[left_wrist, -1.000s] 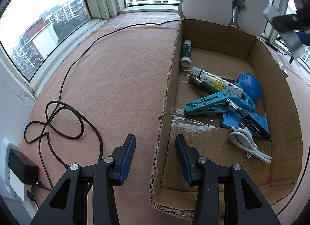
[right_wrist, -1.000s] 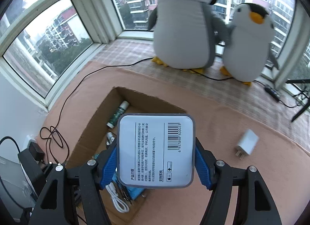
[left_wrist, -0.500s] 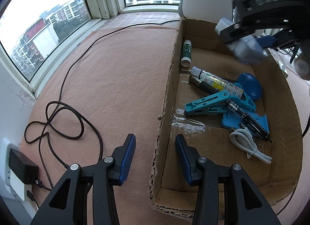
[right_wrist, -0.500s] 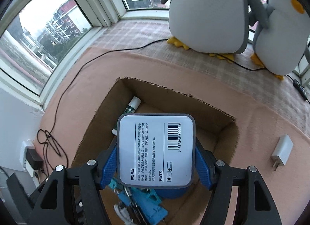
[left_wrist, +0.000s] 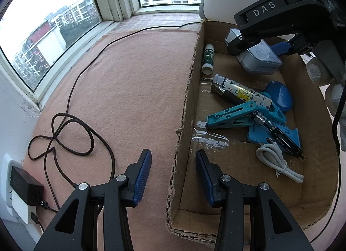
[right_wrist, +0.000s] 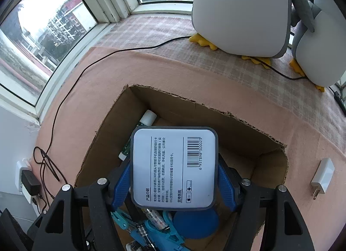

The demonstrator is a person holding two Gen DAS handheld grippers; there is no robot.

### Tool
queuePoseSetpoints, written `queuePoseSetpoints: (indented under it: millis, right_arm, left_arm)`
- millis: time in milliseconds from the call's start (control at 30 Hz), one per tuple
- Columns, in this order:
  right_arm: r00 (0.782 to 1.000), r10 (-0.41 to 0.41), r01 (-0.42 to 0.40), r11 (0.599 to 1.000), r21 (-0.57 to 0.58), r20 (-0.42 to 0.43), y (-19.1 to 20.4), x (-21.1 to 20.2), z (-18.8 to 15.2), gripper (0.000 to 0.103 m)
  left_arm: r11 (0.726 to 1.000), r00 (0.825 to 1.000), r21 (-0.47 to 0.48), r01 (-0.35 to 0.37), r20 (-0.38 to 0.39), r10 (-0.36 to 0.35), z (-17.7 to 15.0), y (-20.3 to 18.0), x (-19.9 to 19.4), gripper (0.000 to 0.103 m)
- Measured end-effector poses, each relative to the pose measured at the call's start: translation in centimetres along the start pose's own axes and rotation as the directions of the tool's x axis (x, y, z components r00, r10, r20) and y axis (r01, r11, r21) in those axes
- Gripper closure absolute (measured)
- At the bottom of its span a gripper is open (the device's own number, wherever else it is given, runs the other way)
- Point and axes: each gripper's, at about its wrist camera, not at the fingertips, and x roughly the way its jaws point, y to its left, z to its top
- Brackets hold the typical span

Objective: Organize rigid objects
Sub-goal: 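Carry the white boxed device into the box and open the right tool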

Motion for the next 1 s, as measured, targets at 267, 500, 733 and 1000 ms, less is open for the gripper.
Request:
queuePoseSetpoints:
  millis: [267, 500, 733, 1000]
  right_arm:
    - [1.000, 0.015, -0.016, 1.000, 0.018, 0.024, -0.4, -0.3, 0.3, 0.032]
    - [0.999, 0.028, -0.029, 0.999, 0.016, 0.024, -0.5, -0.8, 0.2, 0.031]
    - [0.998, 0.050, -0.051, 0.999, 0.020, 0.037, -0.4, -1.7, -0.2, 0.030]
    - [0.990, 0.096, -0.102, 0.993, 0.063, 0.100, -1.9, -5.4, -1.6, 0.030]
  left_arm:
    - [1.000, 1.000, 0.001, -0.001, 0.000, 0.001, -0.1, 0.2, 0.0, 0.057]
    - [1.000, 1.000, 0.002, -0.002, 0.001, 0.002, -0.1, 0.2, 0.0, 0.057]
    - [1.000, 1.000, 0.002, -0.003, 0.001, 0.003, -0.1, 0.3, 0.0, 0.057]
    - [1.000, 1.000, 0.004, -0.004, 0.001, 0.004, -0.1, 0.3, 0.0, 0.057]
